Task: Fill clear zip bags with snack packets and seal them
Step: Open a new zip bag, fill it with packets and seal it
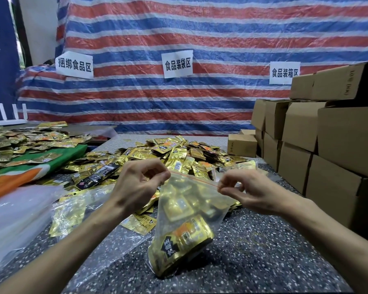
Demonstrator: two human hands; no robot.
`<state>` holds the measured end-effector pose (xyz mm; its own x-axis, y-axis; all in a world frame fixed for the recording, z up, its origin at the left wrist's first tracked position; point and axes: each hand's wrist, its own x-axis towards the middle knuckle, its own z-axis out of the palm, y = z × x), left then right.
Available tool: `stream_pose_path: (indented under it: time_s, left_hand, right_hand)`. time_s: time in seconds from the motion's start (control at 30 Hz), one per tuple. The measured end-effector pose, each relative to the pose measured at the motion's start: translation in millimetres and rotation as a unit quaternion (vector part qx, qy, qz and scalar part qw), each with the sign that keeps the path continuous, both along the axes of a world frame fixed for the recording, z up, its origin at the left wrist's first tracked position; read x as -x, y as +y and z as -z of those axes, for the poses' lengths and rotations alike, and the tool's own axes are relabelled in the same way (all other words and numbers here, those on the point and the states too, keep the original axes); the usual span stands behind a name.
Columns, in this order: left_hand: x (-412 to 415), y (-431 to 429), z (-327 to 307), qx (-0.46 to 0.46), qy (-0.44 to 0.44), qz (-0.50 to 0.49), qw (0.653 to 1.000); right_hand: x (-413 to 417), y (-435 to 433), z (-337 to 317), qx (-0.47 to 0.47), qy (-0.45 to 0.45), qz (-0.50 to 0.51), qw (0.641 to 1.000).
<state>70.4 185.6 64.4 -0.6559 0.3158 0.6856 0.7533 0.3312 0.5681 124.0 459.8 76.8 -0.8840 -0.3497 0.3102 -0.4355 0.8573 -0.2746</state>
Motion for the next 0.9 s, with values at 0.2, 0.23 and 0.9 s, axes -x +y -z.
stream_pose_path:
  time_s: [0.2,0.23,0.9]
  left_hand:
    - [-7,10,0,0.032,0.007,0.040,0.999]
    - [-8,12,1,0.032,0.018,0.047,0.998]
    - [-14,11,5,0.000,0.070,0.024,0.997]
  right_hand:
    - [-1,5,3,0.069,-0.029,-0.016,0.997]
    - [0,1,3,0.076,-0.014,-0.028,0.997]
    - [15,-53,-1,0.139,0.099,-0.088,0.981]
